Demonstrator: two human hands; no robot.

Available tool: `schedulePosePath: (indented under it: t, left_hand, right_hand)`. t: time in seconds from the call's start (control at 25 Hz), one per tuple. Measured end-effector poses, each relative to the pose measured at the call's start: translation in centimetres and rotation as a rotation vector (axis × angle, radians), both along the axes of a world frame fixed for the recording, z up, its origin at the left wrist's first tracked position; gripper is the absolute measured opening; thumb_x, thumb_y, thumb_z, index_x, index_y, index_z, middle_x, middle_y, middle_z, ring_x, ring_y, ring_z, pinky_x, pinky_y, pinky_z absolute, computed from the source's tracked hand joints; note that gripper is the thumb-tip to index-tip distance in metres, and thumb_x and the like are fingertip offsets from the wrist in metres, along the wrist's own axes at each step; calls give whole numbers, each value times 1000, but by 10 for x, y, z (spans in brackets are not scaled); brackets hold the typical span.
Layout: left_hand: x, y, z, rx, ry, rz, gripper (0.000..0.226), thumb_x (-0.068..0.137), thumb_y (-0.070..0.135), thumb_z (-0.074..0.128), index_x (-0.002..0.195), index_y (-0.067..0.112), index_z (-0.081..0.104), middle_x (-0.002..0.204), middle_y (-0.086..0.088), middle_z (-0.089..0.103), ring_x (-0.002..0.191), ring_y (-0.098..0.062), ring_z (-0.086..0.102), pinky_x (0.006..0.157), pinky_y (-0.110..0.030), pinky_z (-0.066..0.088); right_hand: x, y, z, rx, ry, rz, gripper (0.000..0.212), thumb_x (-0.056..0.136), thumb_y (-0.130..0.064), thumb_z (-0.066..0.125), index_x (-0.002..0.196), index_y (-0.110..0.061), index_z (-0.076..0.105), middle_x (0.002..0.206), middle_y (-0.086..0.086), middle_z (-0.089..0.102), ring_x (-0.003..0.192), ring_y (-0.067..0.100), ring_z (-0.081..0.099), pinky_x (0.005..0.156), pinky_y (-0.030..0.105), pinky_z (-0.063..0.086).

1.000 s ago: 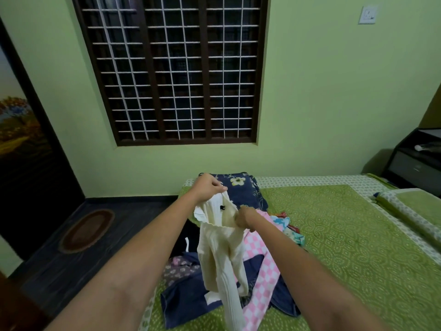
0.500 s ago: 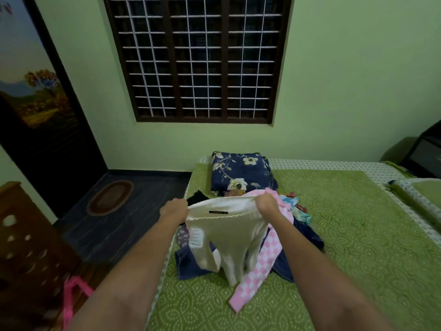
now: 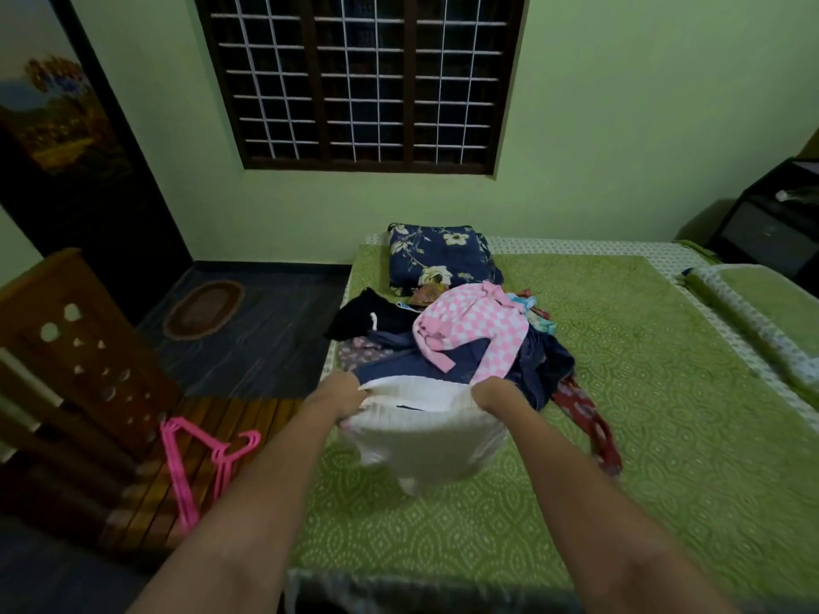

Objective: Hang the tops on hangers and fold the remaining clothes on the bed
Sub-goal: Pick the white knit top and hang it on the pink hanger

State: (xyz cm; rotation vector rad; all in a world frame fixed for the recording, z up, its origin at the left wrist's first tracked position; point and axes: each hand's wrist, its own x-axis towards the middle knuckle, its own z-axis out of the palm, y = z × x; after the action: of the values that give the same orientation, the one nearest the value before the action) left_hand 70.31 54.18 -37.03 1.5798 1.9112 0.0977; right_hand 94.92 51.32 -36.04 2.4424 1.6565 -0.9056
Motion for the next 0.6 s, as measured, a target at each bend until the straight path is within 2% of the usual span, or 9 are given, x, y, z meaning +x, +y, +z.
schedulePosePath:
  t: [0.08,0.16,0.2,0.28,0.36,0.44,0.52,0.6]
  left_hand:
    - [-5,-22,16,48,73,-131,39,98,40,47,93,5,62,101,-17,66,86,-28,62,70,-32,46]
    - [-8,-23,52,163,48,-120,37,96,39,51,87,5,63,80,-12,64,66,-22,62,58,-29,47]
    - [-8,-18,72,211,17,-100,40,95,39,51,83,4,64,71,-9,63,59,-19,61,54,-26,46]
    - [-11,-3,106,314,15,-93,42,94,38,52,74,4,65,63,-7,65,55,-19,64,56,-26,50]
    - [-11,18,125,378,-30,-79,38,91,33,54,67,5,63,61,-8,66,58,-21,68,63,-30,54]
    - [-8,41,131,352,-59,-30,34,89,32,56,67,5,60,62,-7,63,65,-23,69,67,-31,54]
    - [0,70,120,256,15,-23,32,88,35,57,81,4,62,73,-7,60,74,-25,65,68,-30,49]
    - [15,103,101,100,-49,38,29,90,33,56,80,6,59,72,-7,57,62,-22,57,62,-28,46]
  right_hand:
    - [-2,-20,13,38,19,-20,39,98,-18,35,127,-1,54,130,16,55,120,32,52,89,35,42]
    - [-2,-7,39,80,41,-57,44,96,-24,33,129,-2,53,133,15,54,118,32,52,85,35,41]
    - [0,6,54,109,51,-92,49,95,-28,31,131,-4,51,136,14,52,119,32,51,87,34,40]
    - [-2,30,91,192,68,-112,54,92,-30,27,134,-4,49,139,13,49,124,32,47,100,37,39]
    - [-8,44,127,265,33,-79,46,97,-25,29,131,-2,50,137,16,49,123,33,48,101,39,39]
    - [-2,71,135,326,-45,-126,42,99,-24,32,128,-3,53,132,16,54,116,31,53,93,35,42]
    - [4,96,127,295,-161,-122,42,98,-26,33,126,-6,55,125,13,58,110,28,58,85,33,43]
    - [8,126,110,227,-158,-142,42,96,-27,35,126,-7,58,117,10,60,107,26,59,85,32,45]
